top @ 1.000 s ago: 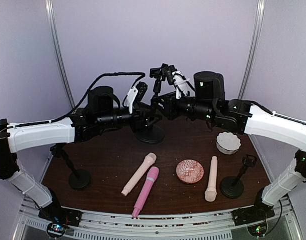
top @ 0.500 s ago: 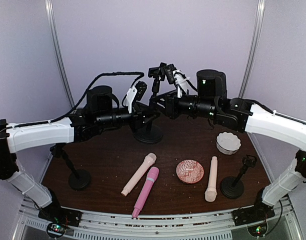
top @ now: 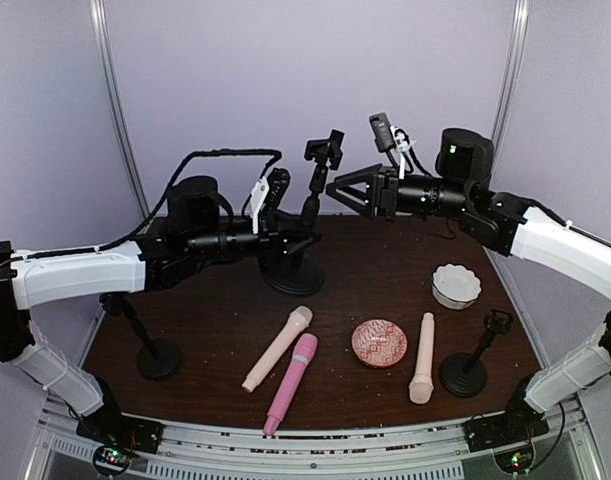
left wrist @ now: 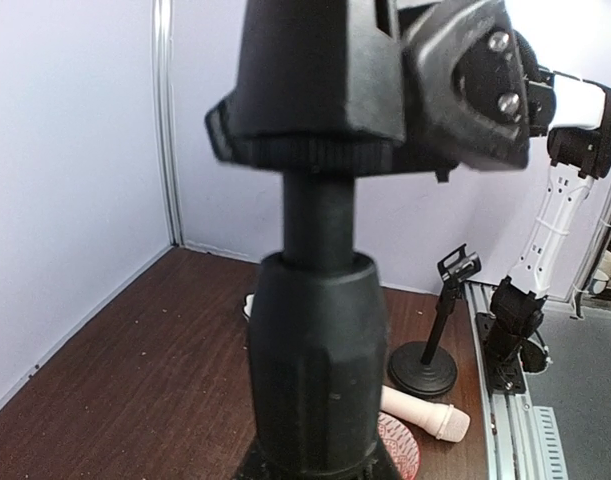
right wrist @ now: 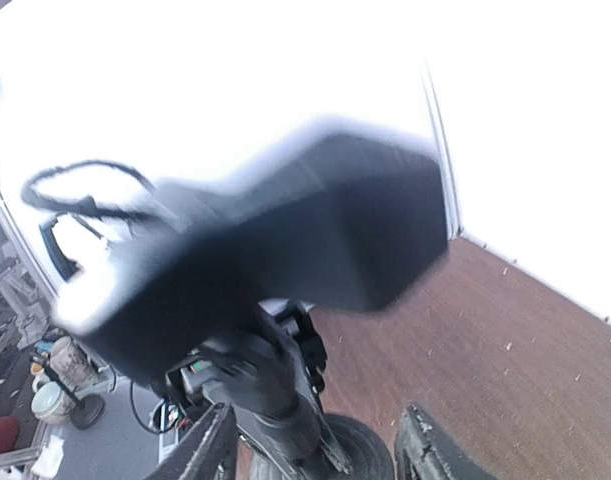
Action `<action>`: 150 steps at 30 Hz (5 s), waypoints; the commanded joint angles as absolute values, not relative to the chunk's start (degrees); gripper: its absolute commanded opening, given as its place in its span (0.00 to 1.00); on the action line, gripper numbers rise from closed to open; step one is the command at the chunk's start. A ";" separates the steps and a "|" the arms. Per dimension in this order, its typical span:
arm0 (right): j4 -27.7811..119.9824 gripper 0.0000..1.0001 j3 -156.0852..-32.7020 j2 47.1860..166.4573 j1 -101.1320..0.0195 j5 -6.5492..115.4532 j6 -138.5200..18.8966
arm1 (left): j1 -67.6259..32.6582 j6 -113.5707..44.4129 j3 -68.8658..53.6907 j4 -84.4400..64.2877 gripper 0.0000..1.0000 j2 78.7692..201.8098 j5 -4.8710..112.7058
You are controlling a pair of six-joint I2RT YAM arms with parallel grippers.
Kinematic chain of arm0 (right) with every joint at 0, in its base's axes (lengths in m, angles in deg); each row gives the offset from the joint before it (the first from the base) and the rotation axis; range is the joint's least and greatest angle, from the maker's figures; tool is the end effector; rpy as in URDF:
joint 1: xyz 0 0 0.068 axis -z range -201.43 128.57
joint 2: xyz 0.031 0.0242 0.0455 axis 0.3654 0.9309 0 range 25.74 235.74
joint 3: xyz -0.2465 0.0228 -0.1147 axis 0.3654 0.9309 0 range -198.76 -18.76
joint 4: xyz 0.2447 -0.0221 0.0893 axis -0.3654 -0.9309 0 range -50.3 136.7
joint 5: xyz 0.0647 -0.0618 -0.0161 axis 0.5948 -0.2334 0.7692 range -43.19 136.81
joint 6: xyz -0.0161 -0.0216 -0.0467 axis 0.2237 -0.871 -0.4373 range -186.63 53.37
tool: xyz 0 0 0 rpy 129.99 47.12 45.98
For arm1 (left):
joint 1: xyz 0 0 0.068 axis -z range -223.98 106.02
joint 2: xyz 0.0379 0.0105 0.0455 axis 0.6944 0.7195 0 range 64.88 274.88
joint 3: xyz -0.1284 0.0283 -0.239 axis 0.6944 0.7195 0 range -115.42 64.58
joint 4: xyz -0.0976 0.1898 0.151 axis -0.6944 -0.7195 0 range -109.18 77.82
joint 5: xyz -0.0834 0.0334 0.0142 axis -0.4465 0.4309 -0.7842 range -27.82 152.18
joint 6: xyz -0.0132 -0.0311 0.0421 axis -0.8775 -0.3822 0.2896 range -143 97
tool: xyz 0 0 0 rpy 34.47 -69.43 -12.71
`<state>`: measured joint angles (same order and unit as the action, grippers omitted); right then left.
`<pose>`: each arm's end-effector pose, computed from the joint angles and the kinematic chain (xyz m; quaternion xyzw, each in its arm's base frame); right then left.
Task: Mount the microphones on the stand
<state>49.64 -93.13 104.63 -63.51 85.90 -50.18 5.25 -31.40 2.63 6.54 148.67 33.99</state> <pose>0.2222 0.2308 0.4103 -0.3773 0.6069 0.5304 0.4560 0.2135 -0.2734 0.3347 0.4026 0.6016 -0.4764 0.4991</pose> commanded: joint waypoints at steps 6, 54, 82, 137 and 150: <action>40.95 0.58 -96.07 103.10 -77.22 44.05 -54.17 | 5.33 -34.06 3.10 10.05 0.00 145.78 47.58; 48.74 0.26 -92.10 107.01 -68.50 80.31 -57.90 | 3.14 -32.61 0.74 12.64 0.00 146.46 23.64; 44.34 0.00 -98.38 109.16 -75.14 57.56 -56.17 | 4.29 -29.85 0.07 5.13 0.54 146.98 43.31; 40.87 0.67 -95.66 103.65 -73.51 61.98 -57.51 | 6.91 -27.28 1.96 6.79 0.00 145.15 47.30; 45.56 0.51 -97.27 109.13 -78.87 41.92 -45.97 | 7.08 -27.66 3.43 8.27 0.00 144.16 51.59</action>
<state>43.47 -95.75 107.85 -78.64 48.20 -48.52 6.91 -27.08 3.74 0.46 146.84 50.45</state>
